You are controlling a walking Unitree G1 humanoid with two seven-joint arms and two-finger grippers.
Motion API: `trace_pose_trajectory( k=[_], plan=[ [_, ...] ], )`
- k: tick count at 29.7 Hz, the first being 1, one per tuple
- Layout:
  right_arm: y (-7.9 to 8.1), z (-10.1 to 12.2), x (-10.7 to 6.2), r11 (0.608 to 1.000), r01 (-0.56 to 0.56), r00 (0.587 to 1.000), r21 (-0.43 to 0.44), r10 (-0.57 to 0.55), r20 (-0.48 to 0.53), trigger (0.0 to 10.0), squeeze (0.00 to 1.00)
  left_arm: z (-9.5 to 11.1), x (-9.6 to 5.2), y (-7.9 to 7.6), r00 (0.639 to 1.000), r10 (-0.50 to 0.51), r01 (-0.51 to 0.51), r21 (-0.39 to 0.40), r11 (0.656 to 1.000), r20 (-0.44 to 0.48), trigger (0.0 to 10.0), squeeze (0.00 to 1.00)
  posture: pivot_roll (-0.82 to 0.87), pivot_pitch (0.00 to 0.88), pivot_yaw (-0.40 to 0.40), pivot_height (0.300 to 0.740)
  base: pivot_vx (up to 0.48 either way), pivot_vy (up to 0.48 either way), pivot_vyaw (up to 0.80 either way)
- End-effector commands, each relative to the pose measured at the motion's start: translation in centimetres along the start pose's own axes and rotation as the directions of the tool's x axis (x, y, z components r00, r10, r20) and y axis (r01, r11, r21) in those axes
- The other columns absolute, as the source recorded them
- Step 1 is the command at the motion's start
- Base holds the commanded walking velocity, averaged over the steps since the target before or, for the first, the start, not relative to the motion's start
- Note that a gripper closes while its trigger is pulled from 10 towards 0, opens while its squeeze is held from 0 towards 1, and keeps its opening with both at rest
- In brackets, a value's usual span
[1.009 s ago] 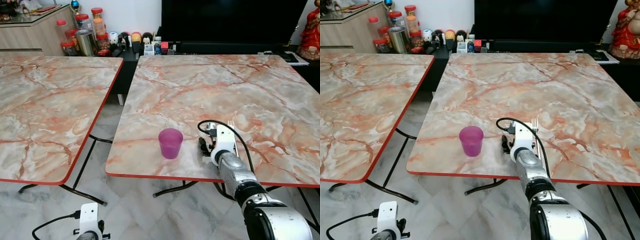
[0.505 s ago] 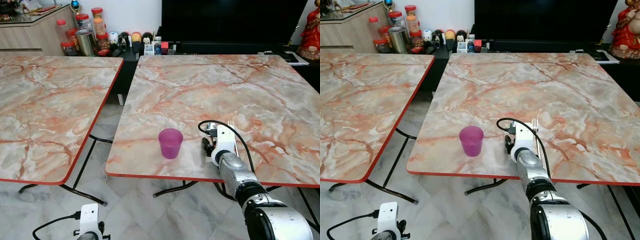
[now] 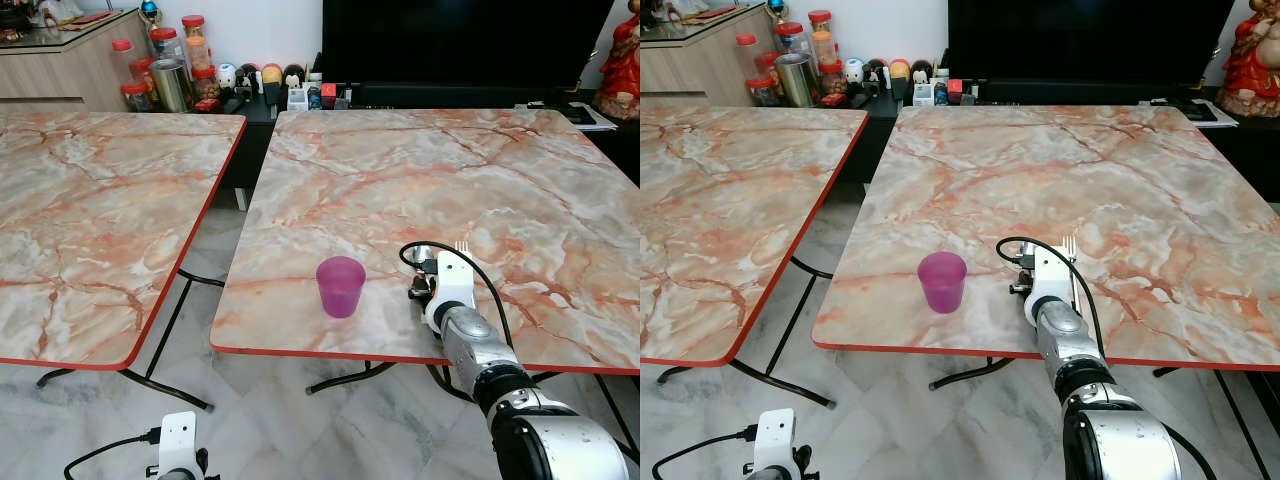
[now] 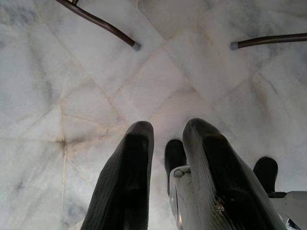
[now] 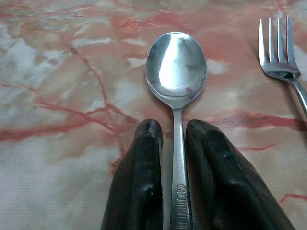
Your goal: Setting the table
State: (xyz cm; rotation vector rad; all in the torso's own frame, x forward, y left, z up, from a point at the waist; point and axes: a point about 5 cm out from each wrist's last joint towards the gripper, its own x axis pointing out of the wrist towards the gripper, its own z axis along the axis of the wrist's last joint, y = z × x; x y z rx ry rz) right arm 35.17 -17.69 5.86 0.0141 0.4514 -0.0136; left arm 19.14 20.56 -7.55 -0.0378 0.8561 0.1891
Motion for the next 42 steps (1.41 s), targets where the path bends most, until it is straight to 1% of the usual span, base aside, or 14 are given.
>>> trace_pose_trajectory(
  k=[1, 15, 18, 21, 22, 23, 24, 25, 27, 31, 34, 40, 41, 42],
  plan=[
    [-0.1, -0.4, -0.1, 1.000, 0.002, 1.000, -0.001, -0.002, -0.013, 0.0, 0.00, -0.3, -0.1, 0.3, 1.000, 0.009, -0.009, -0.003, 1.000, -0.021, 10.0, 0.00, 0.04, 0.000, 0.009, 0.740, 0.000, 0.000, 0.00],
    [-0.2, -0.2, -0.1, 1.000, 0.007, 1.000, -0.001, -0.007, 0.000, 0.0, 0.00, -0.9, -0.2, 0.5, 0.999, 0.009, -0.009, -0.001, 1.000, -0.043, 10.0, 0.00, 0.04, 0.000, 0.007, 0.740, 0.000, 0.000, 0.00],
    [-0.2, 0.1, 0.0, 1.000, 0.009, 1.000, 0.003, -0.009, 0.015, 0.0, 0.00, -1.0, -0.2, 0.5, 0.999, 0.012, -0.012, 0.000, 1.000, -0.043, 10.0, 0.00, 0.04, 0.000, 0.007, 0.740, 0.000, 0.000, 0.00],
    [-0.3, 0.9, 0.0, 1.000, 0.022, 0.998, 0.013, -0.022, 0.062, 0.0, 0.00, -0.9, -0.2, 0.6, 0.999, 0.016, -0.016, 0.001, 1.000, -0.042, 10.0, 0.00, 0.04, 0.000, 0.008, 0.740, 0.000, 0.000, 0.00],
    [-0.5, 1.5, 0.0, 0.999, 0.033, 0.995, 0.021, -0.034, 0.090, 8.2, 0.00, -0.9, -0.2, 0.6, 0.999, 0.018, -0.018, 0.001, 1.000, -0.041, 10.0, 0.00, 0.04, 0.000, 0.008, 0.740, 0.000, 0.000, 0.00],
    [-0.5, 1.9, 0.0, 0.999, 0.040, 0.993, 0.027, -0.043, 0.109, 8.2, 0.00, -0.9, -0.2, 0.7, 0.999, 0.019, -0.019, 0.001, 1.000, -0.041, 10.0, 0.00, 0.04, 0.000, 0.009, 0.740, 0.000, 0.000, 0.00],
    [-0.6, 2.7, 0.0, 0.998, 0.047, 0.989, 0.040, -0.052, 0.141, 10.0, 0.00, -0.9, -0.2, 0.8, 0.999, 0.022, -0.022, 0.003, 1.000, -0.040, 10.0, 0.00, 0.04, 0.000, 0.009, 0.740, 0.000, 0.000, 0.00],
    [-0.7, 3.2, 0.0, 0.998, 0.048, 0.985, 0.051, -0.056, 0.163, 10.0, 0.00, -0.9, -0.2, 0.8, 0.999, 0.024, -0.024, 0.005, 1.000, -0.040, 10.0, 0.00, 0.04, 0.000, 0.009, 0.740, 0.000, 0.000, 0.00],
    [-0.5, 4.7, -0.1, 0.997, 0.038, 0.969, 0.064, -0.052, 0.240, 10.0, 0.00, -0.9, -0.2, 0.8, 0.999, 0.025, -0.025, 0.005, 1.000, -0.040, 10.0, 0.00, 0.04, 0.000, 0.010, 0.740, 0.000, 0.000, 0.00],
    [-0.2, 6.9, -0.3, 0.996, 0.023, 0.940, 0.086, -0.050, 0.337, 10.0, 0.00, -0.9, -0.2, 0.9, 0.999, 0.028, -0.027, 0.001, 1.000, -0.043, 10.0, 0.00, 0.04, 0.000, 0.011, 0.740, 0.000, 0.000, 0.00],
    [0.1, 8.1, -0.4, 0.996, 0.006, 0.923, 0.089, -0.039, 0.383, 10.0, 0.00, -1.1, -0.2, 0.9, 0.998, 0.030, -0.030, -0.009, 0.999, -0.051, 10.0, 0.00, 0.04, 0.000, 0.011, 0.740, 0.000, 0.123, 0.00],
    [0.5, 9.0, -0.6, 0.996, -0.015, 0.906, 0.087, -0.023, 0.422, 10.0, 0.00, -1.2, -0.2, 0.9, 0.998, 0.032, -0.033, -0.017, 0.999, -0.061, 10.0, 0.00, 0.04, 0.000, 0.011, 0.740, 0.000, 0.480, 0.00],
    [0.7, 9.4, -0.8, 0.998, -0.015, 0.896, 0.061, -0.014, 0.443, 10.0, 0.00, -1.3, -0.3, 0.9, 0.998, 0.032, -0.033, -0.014, 0.999, -0.059, 10.0, 0.00, 0.04, 0.000, 0.011, 0.740, 0.000, 0.480, 0.00],
    [0.7, 9.4, -0.8, 0.998, -0.015, 0.896, 0.061, -0.014, 0.443, 10.0, 0.00, -1.3, -0.3, 0.9, 0.998, 0.032, -0.033, -0.014, 0.999, -0.059, 10.0, 0.00, 0.04, 0.000, 0.011, 0.740, 0.000, 0.480, 0.00]
  ],
)
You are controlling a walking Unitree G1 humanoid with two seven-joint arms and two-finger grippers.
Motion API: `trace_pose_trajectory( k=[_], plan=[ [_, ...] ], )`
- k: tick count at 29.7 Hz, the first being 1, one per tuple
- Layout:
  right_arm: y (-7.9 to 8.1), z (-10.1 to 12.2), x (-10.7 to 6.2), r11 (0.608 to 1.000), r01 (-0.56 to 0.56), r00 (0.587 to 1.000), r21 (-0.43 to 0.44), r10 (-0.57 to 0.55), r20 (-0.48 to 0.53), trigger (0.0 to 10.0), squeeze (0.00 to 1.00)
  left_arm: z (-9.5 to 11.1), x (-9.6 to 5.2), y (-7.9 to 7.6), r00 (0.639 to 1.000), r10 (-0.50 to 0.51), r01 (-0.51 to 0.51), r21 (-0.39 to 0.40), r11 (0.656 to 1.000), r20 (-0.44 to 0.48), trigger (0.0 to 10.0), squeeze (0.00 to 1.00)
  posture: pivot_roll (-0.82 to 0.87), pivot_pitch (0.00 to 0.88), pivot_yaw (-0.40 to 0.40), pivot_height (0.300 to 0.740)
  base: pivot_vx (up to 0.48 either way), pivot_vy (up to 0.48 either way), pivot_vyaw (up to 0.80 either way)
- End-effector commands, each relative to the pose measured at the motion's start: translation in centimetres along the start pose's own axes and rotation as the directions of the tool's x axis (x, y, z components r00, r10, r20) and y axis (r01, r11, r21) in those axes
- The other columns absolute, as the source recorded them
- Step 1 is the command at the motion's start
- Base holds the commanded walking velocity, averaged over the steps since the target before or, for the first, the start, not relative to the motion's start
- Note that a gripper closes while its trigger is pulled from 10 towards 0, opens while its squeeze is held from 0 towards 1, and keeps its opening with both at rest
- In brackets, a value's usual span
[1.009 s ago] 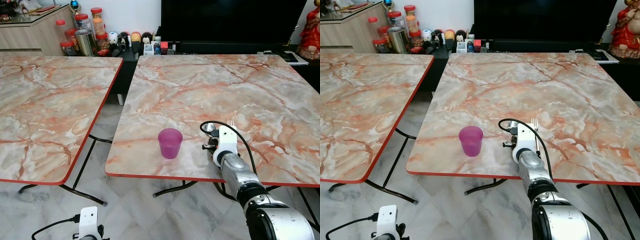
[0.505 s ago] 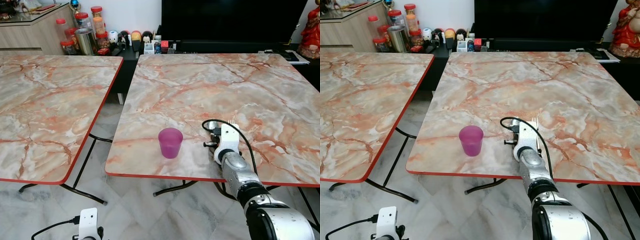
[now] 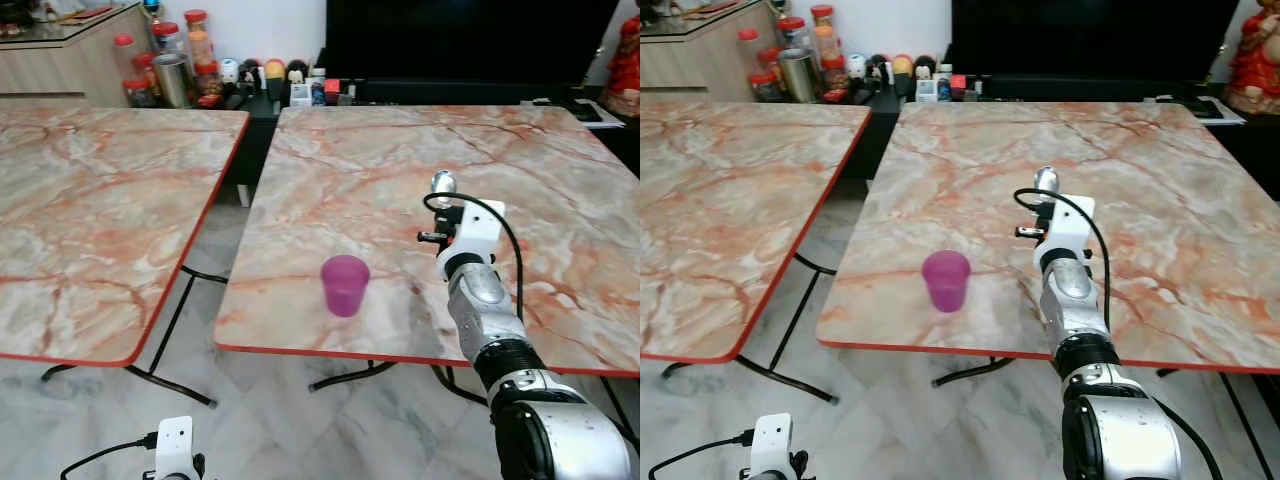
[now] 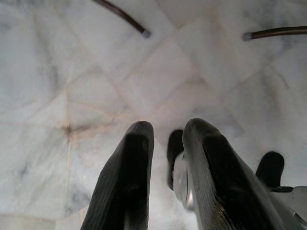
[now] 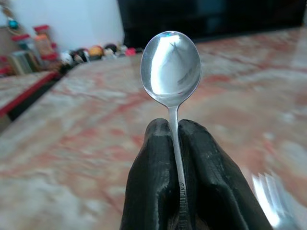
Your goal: Setting the table
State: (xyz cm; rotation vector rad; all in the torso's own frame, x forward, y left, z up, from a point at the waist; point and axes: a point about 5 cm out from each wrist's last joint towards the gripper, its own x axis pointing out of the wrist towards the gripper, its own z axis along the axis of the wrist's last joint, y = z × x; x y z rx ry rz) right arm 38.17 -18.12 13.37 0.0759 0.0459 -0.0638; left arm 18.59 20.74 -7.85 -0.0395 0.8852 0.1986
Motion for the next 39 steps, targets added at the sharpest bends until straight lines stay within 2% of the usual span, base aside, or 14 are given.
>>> trace_pose_trajectory(
  k=[1, 26, 33, 39],
  plan=[
    [1.3, 1.5, 0.3, 0.999, -0.045, 0.997, -0.014, 0.046, 0.066, 10.0, 0.00, -0.7, -0.1, 0.7, 0.999, 0.024, -0.024, -0.011, 1.000, -0.030, 10.0, 0.00, 0.04, 0.000, 0.011, 0.740, 0.000, 0.480, 0.00],
    [2.4, 4.5, 0.4, 0.996, -0.077, 0.981, -0.048, 0.085, 0.176, 10.0, 0.00, -1.2, -0.3, 0.9, 0.999, 0.036, -0.037, -0.020, 0.999, -0.041, 10.0, 0.00, 0.05, 0.000, 0.007, 0.740, 0.000, 0.480, 0.00],
    [2.8, 4.1, 0.3, 0.995, -0.091, 0.982, -0.052, 0.098, 0.163, 10.0, 0.00, -1.1, -0.2, 0.9, 0.998, 0.039, -0.040, -0.021, 0.999, -0.039, 10.0, 0.00, 0.05, 0.000, 0.007, 0.740, 0.000, 0.480, 0.00],
    [2.3, 3.2, 0.2, 0.995, -0.081, 0.988, -0.057, 0.087, 0.126, 10.0, 0.00, -1.1, -0.3, 1.0, 0.998, 0.046, -0.046, -0.022, 0.999, -0.039, 10.0, 0.00, 0.06, 0.000, 0.006, 0.740, 0.000, 0.480, 0.00]
  ],
)
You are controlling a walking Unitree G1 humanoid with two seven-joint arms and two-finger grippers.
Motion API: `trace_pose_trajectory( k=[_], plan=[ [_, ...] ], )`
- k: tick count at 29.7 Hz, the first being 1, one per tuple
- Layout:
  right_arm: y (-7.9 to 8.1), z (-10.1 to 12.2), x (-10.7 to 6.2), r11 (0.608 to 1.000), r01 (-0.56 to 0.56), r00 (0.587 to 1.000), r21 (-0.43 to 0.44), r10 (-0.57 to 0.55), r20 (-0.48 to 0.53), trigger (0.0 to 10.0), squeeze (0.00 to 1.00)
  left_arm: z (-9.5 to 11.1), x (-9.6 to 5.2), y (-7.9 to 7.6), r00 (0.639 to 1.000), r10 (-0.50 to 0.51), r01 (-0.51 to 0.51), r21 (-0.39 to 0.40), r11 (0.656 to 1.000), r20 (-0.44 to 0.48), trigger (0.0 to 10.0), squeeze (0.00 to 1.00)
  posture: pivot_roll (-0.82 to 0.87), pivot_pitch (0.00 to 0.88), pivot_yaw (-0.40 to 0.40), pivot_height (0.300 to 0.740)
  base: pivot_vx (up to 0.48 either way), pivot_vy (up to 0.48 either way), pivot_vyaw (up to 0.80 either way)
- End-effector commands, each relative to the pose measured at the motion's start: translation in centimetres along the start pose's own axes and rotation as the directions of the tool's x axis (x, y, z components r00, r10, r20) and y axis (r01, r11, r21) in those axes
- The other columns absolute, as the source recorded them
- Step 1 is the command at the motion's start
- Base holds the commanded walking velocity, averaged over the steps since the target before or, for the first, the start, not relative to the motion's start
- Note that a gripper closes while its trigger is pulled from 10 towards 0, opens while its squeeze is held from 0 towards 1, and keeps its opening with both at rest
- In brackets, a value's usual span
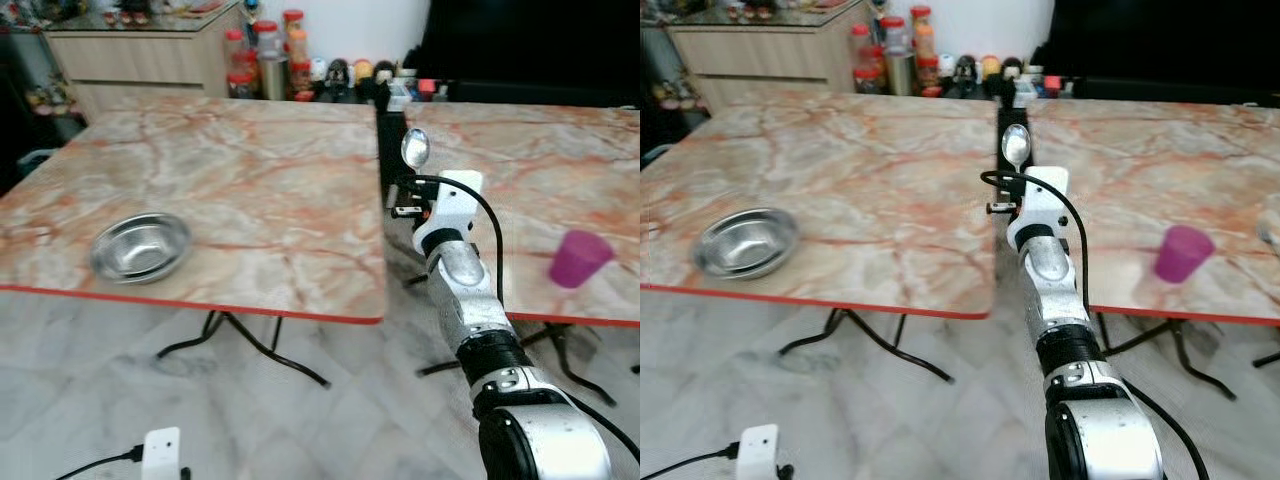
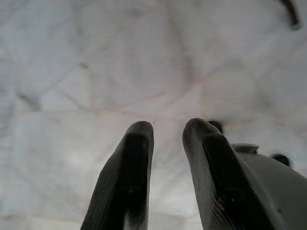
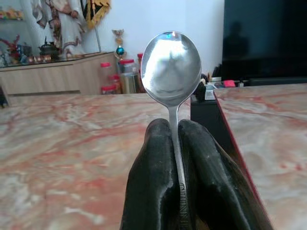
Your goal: Setting the table
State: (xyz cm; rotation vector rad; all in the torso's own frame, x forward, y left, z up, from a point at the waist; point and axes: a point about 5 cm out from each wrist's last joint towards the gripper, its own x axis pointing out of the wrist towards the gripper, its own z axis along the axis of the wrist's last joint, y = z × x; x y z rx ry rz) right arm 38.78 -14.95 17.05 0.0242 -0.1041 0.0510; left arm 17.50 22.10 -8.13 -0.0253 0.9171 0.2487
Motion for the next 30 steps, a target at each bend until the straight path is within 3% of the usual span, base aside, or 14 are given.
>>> trace_pose_trajectory(
  k=[1, 16, 30],
  plan=[
    [-1.1, -0.3, -0.2, 0.999, 0.034, 0.999, -0.004, -0.034, -0.019, 10.0, 0.00, -0.2, 0.0, -0.5, 1.000, -0.005, 0.005, -0.017, 1.000, -0.008, 10.0, 0.00, 0.06, 0.000, 0.006, 0.740, 0.000, 0.480, 0.00],
    [-1.9, -1.6, -0.7, 0.998, 0.057, 0.996, -0.022, -0.058, -0.064, 10.0, 0.00, -0.1, 0.0, -0.5, 1.000, -0.004, 0.004, -0.018, 1.000, -0.002, 10.0, 0.00, 0.06, 0.000, 0.007, 0.740, 0.000, 0.480, 0.00],
    [-1.9, -1.6, -0.7, 0.998, 0.056, 0.996, -0.021, -0.057, -0.066, 10.0, 0.00, 0.2, 0.0, -0.5, 1.000, -0.007, 0.007, -0.020, 1.000, 0.022, 10.0, 0.00, 0.06, 0.000, 0.007, 0.740, 0.000, 0.000, 0.00]
  ],
)
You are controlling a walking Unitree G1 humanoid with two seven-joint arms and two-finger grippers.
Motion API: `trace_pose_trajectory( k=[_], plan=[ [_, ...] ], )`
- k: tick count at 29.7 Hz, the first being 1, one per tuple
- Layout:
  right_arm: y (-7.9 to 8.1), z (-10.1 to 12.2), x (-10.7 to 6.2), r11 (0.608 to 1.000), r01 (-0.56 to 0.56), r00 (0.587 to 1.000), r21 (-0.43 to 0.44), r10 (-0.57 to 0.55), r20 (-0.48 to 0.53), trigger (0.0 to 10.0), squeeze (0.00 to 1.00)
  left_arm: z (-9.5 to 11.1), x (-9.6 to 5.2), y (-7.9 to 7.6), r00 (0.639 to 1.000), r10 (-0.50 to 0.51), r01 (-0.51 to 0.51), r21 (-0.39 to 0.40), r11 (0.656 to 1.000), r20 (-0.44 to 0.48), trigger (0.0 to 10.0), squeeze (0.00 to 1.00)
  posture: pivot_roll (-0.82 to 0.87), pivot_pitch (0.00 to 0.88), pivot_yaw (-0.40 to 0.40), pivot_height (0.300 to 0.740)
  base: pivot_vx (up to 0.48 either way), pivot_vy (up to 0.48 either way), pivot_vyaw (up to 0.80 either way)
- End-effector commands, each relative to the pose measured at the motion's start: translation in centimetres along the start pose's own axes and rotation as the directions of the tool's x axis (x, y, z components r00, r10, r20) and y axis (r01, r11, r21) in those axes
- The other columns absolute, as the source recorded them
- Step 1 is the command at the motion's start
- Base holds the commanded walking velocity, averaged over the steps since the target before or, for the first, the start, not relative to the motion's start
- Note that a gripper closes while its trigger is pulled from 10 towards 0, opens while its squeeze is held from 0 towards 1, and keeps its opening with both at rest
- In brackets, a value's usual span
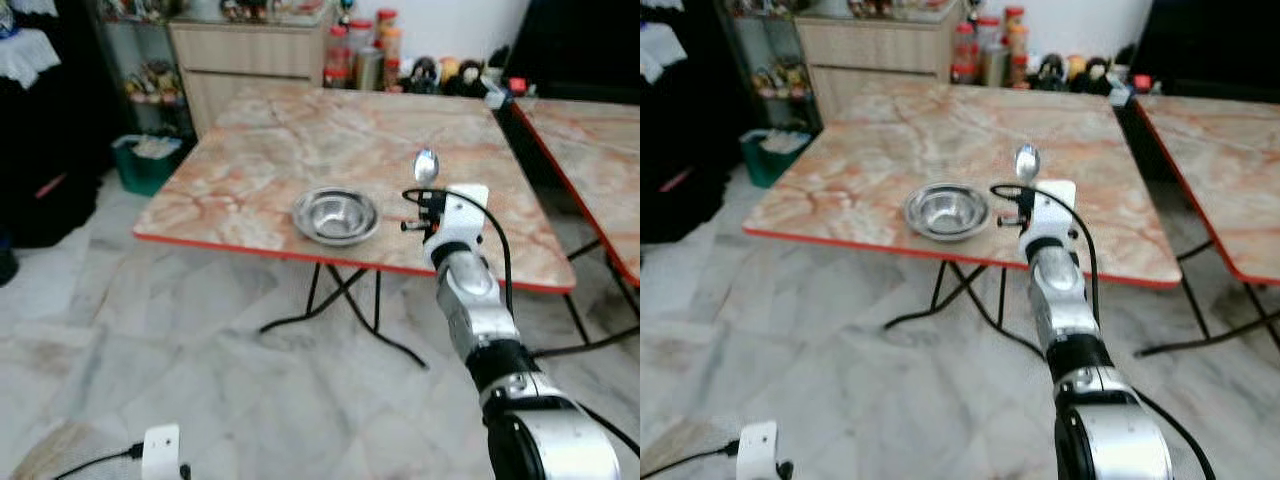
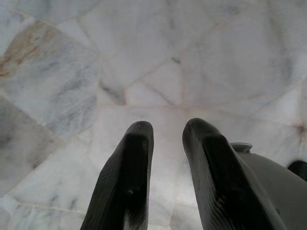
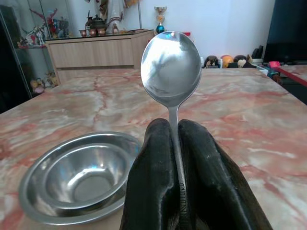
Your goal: Setting the table
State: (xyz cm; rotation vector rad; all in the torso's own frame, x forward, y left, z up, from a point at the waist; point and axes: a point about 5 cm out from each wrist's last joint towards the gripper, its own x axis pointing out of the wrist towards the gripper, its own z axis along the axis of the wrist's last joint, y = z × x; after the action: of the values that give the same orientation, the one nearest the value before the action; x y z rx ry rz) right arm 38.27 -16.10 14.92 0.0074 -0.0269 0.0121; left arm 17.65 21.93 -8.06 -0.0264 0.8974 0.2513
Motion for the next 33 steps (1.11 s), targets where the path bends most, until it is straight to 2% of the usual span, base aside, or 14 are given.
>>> trace_pose_trajectory(
  k=[1, 5, 33],
  plan=[
    [-0.70, 0.39, 0.08, 1.000, 0.018, 1.000, -0.002, -0.018, 0.011, 10.0, 0.00, 0.04, 0.01, -0.35, 1.000, -0.008, 0.008, -0.016, 1.000, 0.003, 10.0, 0.00, 0.06, 0.000, 0.007, 0.740, 0.000, 0.000, 0.00],
    [-0.67, 0.38, 0.08, 1.000, 0.018, 1.000, -0.002, -0.018, 0.011, 10.0, 0.00, 0.04, 0.01, -0.34, 1.000, -0.008, 0.008, -0.016, 1.000, 0.004, 10.0, 0.00, 0.06, 0.000, 0.007, 0.740, 0.000, 0.000, 0.00],
    [-0.47, -0.10, 0.04, 1.000, 0.001, 1.000, -0.009, -0.002, -0.020, 10.0, 0.00, 0.57, 0.11, -0.48, 1.000, 0.001, -0.001, -0.001, 1.000, 0.016, 10.0, 0.00, 0.06, 0.000, 0.003, 0.740, 0.360, 0.000, 0.00]
  ],
)
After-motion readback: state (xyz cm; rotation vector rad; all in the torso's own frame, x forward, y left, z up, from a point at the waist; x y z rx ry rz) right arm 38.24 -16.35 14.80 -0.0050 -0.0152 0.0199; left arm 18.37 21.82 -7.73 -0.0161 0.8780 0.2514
